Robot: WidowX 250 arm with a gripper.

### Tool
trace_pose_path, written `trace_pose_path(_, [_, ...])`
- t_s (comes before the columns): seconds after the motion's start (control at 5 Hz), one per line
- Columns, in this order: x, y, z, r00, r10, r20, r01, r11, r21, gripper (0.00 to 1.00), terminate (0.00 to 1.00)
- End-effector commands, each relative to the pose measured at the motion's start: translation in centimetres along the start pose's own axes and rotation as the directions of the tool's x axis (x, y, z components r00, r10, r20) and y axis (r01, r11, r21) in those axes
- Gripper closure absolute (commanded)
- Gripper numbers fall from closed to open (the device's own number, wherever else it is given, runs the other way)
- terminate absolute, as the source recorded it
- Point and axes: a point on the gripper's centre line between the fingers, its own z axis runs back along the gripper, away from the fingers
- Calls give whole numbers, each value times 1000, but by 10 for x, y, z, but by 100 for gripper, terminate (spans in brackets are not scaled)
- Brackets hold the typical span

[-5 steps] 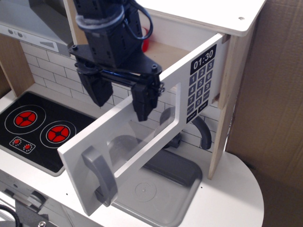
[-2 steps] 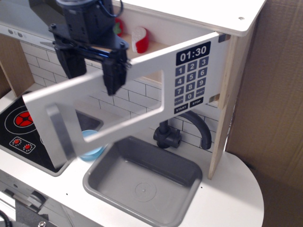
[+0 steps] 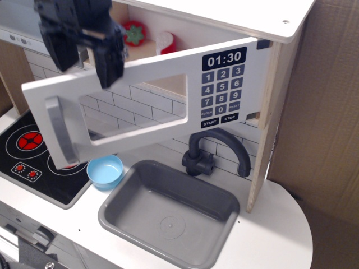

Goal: Close microwave

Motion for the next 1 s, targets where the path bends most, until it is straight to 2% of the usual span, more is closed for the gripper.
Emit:
trace_pose_path(0.0, [-12,-21,33,991,132,26,-133,990,41,0,0])
trace_pose_path(0.2, [-17,-43,16,983,184,19,-183,983,-14,0,0])
trace_pose_path(0.4, [-20,-68,-3,970,241,46,-240,971,-19,0,0])
trace_pose_path(0.6, [-17,-82,-27,961,273,44,-271,962,-40,0,0])
trace_pose_path(0.8, [-9,-81,-51,967,247,60,-242,967,-83,0,0])
